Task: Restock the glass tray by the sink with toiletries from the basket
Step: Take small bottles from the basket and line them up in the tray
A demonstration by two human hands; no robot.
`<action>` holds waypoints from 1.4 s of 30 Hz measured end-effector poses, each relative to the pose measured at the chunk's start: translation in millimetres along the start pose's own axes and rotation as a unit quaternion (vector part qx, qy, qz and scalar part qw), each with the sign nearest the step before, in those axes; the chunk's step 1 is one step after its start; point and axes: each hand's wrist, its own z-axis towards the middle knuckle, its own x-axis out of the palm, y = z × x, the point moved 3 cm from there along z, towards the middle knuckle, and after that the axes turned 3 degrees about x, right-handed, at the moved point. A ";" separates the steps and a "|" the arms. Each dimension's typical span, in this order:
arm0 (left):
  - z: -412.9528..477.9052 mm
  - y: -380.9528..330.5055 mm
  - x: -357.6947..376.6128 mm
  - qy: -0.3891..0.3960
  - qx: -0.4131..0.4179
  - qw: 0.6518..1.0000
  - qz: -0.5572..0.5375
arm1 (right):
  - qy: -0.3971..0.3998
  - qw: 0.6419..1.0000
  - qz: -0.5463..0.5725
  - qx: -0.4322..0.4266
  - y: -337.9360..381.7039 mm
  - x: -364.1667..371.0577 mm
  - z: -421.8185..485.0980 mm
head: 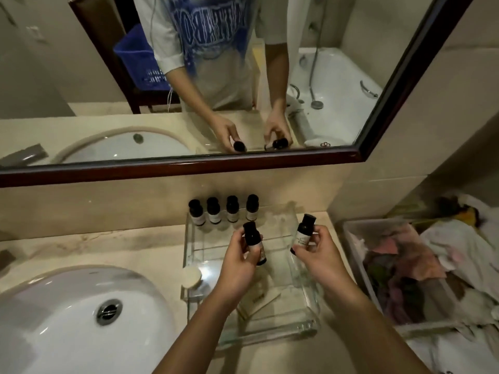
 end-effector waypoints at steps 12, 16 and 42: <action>69.2 41.6 49.2 -0.068 0.156 0.970 0.174 | -0.054 0.979 -0.113 -0.162 -7.6 10.4 110.5; 72.5 45.6 51.8 -0.077 0.157 0.966 0.188 | -0.027 0.966 -0.168 -0.195 -3.5 7.4 119.5; 66.5 35.7 46.1 -0.008 0.156 0.945 0.288 | -0.015 0.888 -0.305 -0.344 32.4 -22.1 66.2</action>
